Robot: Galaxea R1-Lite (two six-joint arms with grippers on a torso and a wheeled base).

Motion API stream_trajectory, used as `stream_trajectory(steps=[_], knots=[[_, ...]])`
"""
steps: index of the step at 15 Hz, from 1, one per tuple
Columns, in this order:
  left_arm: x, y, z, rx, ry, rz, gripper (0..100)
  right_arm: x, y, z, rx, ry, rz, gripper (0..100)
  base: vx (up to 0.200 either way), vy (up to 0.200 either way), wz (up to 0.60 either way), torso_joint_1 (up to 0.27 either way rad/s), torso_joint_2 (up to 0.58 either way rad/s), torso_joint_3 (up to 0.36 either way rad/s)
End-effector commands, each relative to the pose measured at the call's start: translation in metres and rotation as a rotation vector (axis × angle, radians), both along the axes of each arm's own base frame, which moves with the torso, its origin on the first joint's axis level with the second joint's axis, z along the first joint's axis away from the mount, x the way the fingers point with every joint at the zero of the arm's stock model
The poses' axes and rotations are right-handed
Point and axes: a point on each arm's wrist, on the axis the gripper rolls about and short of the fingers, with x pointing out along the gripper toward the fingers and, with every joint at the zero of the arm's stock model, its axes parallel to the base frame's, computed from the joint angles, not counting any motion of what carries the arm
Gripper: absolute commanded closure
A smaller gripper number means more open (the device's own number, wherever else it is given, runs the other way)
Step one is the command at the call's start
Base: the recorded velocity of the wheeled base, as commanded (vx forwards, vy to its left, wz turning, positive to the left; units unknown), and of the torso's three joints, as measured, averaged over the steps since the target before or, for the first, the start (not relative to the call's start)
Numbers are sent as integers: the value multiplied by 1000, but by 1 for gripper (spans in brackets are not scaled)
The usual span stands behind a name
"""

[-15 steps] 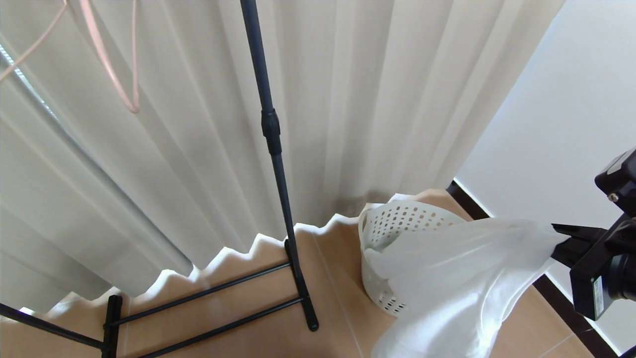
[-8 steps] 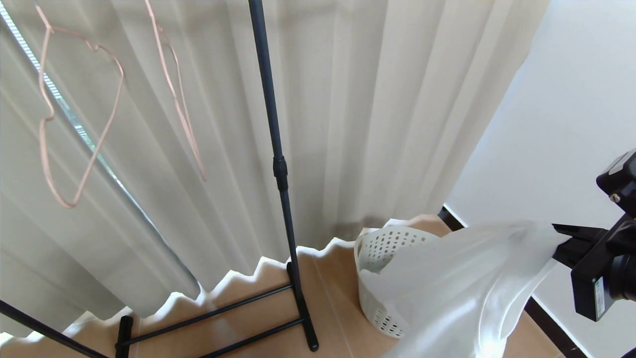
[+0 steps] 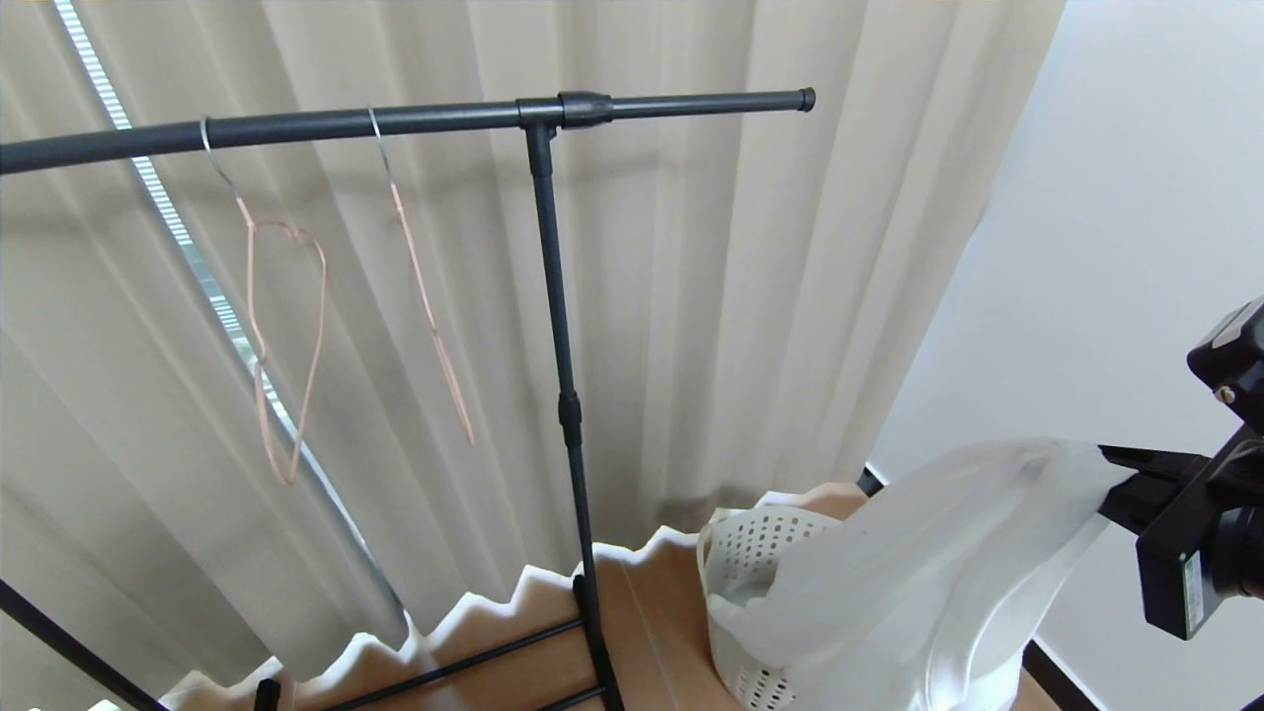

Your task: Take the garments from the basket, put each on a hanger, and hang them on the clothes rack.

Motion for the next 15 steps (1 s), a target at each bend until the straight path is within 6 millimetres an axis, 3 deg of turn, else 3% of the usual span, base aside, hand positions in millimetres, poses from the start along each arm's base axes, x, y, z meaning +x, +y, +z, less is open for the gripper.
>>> stream_trajectory(steps=[1,7,15], knots=[[0,0,0,0,1,0,0,1,1,-1,-4,4,0,100,0,0,0,222,-559,-134],[0,0,0,0,-2,0,0,0,0,-2,-6,7,0,100,0,0,0,242,-583,-226],[0,0,0,0,-2,0,0,-1,-1,-3,-6,7,0,100,0,0,0,178,-398,-220]])
